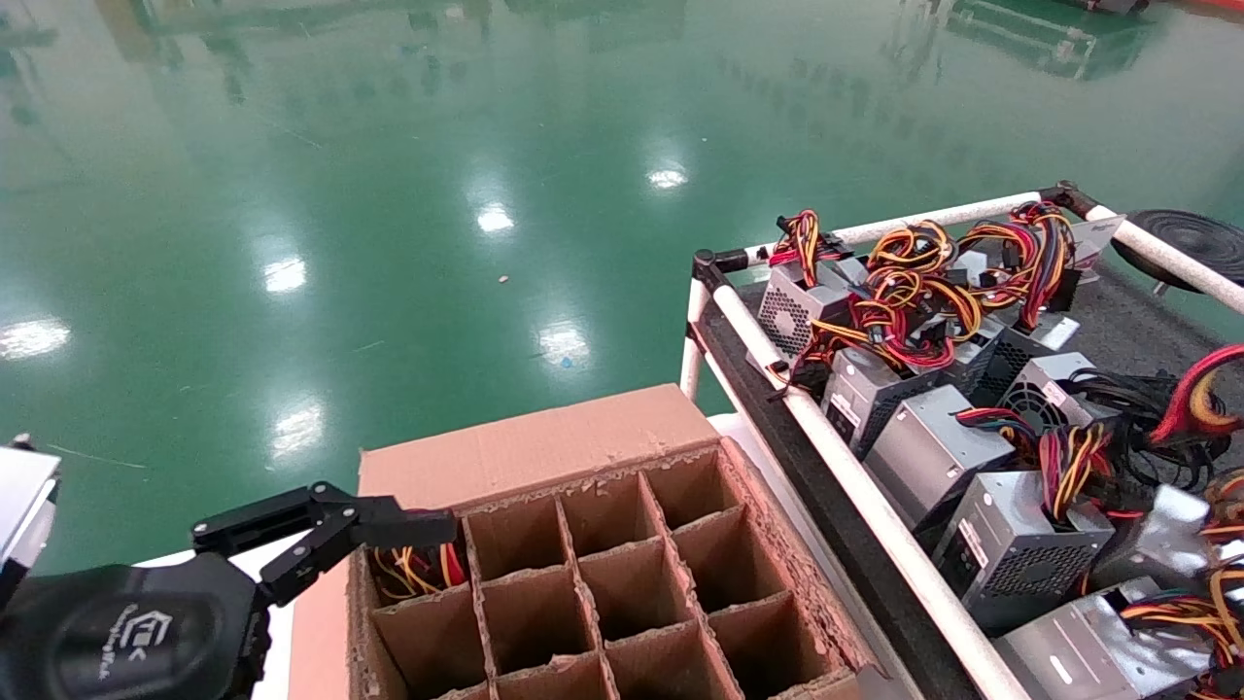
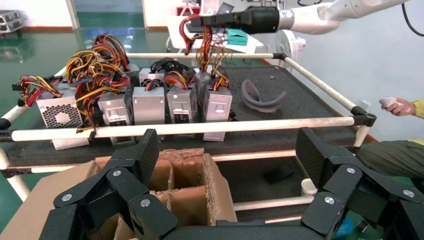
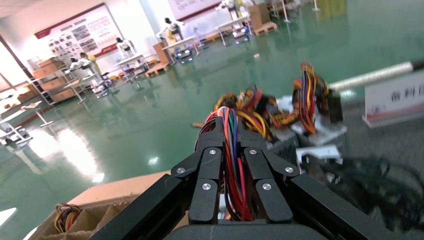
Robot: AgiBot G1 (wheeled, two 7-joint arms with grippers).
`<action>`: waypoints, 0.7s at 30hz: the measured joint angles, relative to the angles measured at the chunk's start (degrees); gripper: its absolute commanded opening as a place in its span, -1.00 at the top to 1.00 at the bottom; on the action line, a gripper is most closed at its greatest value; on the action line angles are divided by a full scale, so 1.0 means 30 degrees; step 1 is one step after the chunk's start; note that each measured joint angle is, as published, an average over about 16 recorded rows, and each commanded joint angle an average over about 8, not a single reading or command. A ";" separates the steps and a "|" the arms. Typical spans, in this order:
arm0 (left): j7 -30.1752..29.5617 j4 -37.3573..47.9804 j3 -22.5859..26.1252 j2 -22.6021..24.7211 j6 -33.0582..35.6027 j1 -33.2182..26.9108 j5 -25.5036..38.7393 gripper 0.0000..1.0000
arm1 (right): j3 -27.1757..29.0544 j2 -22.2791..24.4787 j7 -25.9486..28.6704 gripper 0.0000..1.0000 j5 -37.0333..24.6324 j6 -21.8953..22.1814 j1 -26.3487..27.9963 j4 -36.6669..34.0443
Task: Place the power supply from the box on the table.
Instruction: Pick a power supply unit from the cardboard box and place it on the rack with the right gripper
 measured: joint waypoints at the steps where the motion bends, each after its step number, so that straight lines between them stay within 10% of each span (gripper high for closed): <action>1: 0.0000 0.0000 0.0000 0.0000 0.0000 0.0000 0.0000 -1.00 | -0.0047 -0.0050 -0.0168 1.00 0.0204 0.0223 -0.0190 0.0218; 13: 0.0001 0.0000 0.0003 -0.0001 -0.0001 -0.0001 -0.0002 -1.00 | -0.0446 0.0294 -0.2293 0.94 0.2890 0.2684 -0.2312 0.2722; 21: 0.0003 0.0002 0.0003 -0.0002 -0.0005 0.0001 -0.0004 -1.00 | -0.0491 0.0811 -0.3203 -0.95 0.3835 0.3834 -0.2827 0.3785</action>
